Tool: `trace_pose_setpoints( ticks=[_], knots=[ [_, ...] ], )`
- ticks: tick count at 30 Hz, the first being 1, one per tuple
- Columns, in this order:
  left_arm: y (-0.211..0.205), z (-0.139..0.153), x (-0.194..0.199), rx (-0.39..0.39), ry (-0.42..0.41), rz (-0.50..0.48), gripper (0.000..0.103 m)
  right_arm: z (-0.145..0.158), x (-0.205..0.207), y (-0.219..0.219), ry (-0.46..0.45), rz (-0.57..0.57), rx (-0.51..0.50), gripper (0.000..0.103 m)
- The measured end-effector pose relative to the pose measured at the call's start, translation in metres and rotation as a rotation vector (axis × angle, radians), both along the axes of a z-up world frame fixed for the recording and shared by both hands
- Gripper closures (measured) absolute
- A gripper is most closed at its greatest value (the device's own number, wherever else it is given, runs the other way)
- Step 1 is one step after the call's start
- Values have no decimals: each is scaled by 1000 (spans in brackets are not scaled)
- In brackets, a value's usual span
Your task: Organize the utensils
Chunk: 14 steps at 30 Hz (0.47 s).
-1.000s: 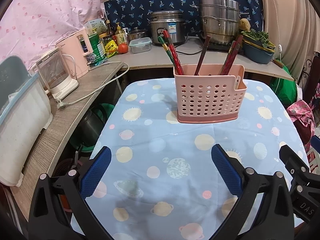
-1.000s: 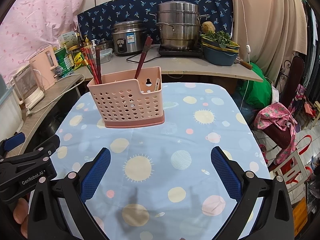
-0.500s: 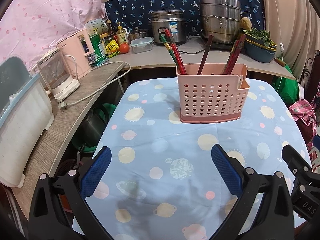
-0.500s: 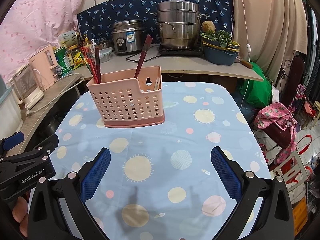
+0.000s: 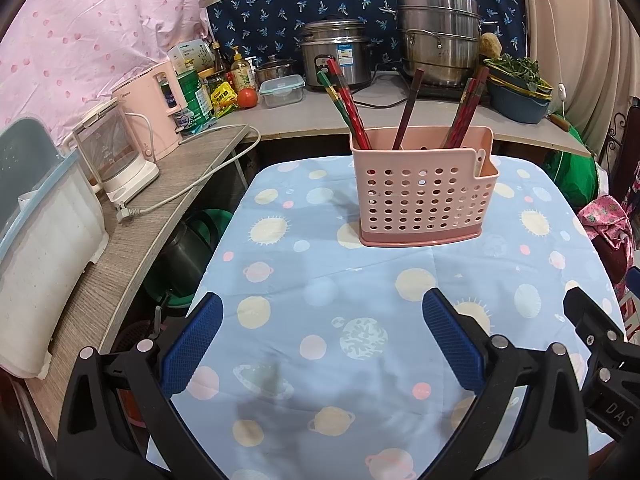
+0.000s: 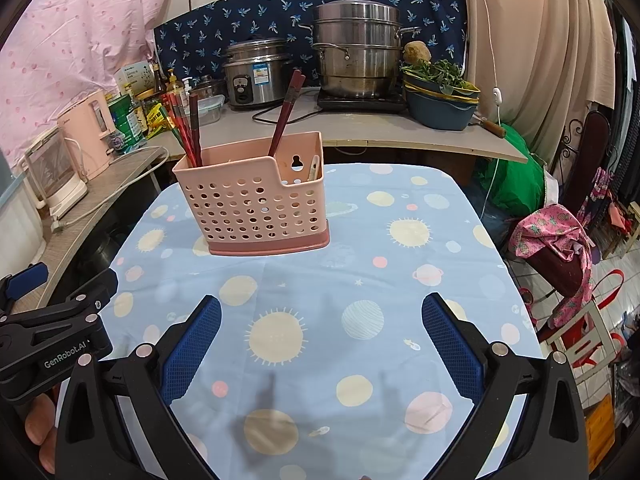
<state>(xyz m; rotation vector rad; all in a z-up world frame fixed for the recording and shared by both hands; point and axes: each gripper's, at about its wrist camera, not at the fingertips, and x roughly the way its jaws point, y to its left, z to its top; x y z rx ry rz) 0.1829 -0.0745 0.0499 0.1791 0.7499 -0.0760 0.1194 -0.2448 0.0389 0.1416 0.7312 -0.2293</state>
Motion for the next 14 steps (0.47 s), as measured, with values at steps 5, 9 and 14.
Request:
trace_pose_setpoints(
  ticks=[5,9,14],
  knots=[
    [0,0,0,-1,0,0,7,0,0,0,0,0,0,6],
    [0,1,0,-4,-13,8,7,0,0,0,1,-1,-1,6],
    [-1,2,1,-5,-12,-2,7,-2,2,1,1,-3,-3,6]
  ],
)
